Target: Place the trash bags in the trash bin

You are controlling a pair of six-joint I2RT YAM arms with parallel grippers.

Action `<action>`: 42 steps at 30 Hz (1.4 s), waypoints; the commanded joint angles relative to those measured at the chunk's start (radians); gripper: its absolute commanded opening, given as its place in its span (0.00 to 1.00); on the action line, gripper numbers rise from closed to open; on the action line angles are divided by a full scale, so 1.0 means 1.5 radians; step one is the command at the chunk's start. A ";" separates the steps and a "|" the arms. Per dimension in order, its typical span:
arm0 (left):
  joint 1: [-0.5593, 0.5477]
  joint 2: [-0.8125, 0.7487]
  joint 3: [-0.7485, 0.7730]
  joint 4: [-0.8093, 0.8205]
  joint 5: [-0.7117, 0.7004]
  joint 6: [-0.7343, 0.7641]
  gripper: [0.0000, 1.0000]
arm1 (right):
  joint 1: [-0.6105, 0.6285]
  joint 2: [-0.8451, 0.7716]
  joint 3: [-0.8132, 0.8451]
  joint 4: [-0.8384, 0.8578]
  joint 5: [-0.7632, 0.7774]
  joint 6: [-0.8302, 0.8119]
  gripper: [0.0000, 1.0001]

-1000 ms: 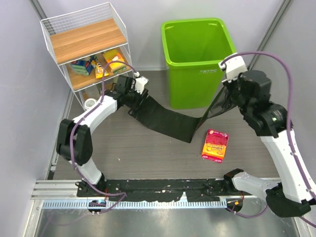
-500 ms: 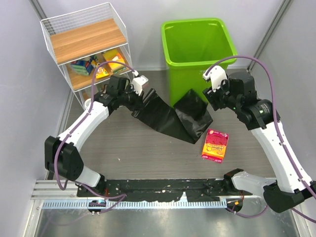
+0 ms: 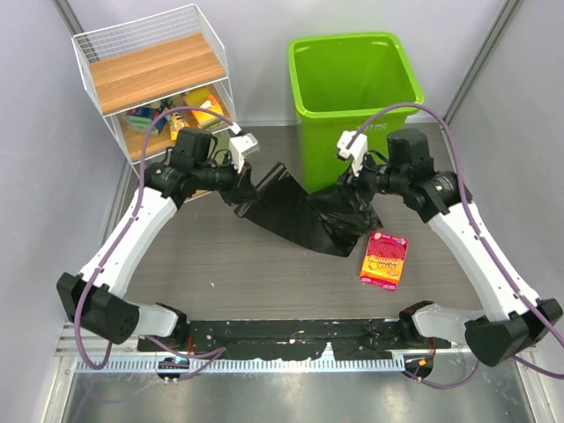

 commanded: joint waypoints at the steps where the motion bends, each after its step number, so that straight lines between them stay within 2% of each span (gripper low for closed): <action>1: 0.000 -0.065 0.033 -0.059 0.107 0.016 0.00 | -0.001 0.042 -0.003 0.101 -0.153 -0.035 0.66; 9: 0.000 -0.127 0.016 -0.070 0.147 0.012 0.00 | -0.002 0.104 0.010 0.111 -0.294 -0.130 0.67; 15: -0.003 -0.137 0.011 -0.077 0.166 0.007 0.00 | -0.001 0.142 0.024 0.114 -0.372 -0.151 0.68; 33: -0.019 -0.141 -0.002 -0.064 0.168 -0.011 0.00 | 0.066 0.243 0.072 0.126 -0.393 -0.161 0.68; 35: -0.018 -0.145 -0.005 -0.062 0.166 -0.011 0.00 | 0.074 0.253 0.079 0.123 -0.397 -0.160 0.65; 37: -0.018 -0.148 -0.007 -0.059 0.162 -0.011 0.00 | 0.075 0.259 0.083 0.117 -0.404 -0.159 0.53; 38: -0.018 -0.152 -0.009 -0.057 0.160 -0.011 0.00 | 0.075 0.260 0.081 0.116 -0.408 -0.159 0.41; 39: -0.018 -0.157 -0.013 -0.051 0.160 -0.014 0.00 | 0.075 0.258 0.076 0.117 -0.411 -0.159 0.35; 40: -0.018 -0.161 -0.017 -0.043 0.156 -0.020 0.00 | 0.076 0.256 0.073 0.117 -0.414 -0.159 0.24; 42: -0.018 -0.171 -0.030 -0.018 0.147 -0.035 0.00 | 0.077 0.245 0.061 0.121 -0.413 -0.150 0.13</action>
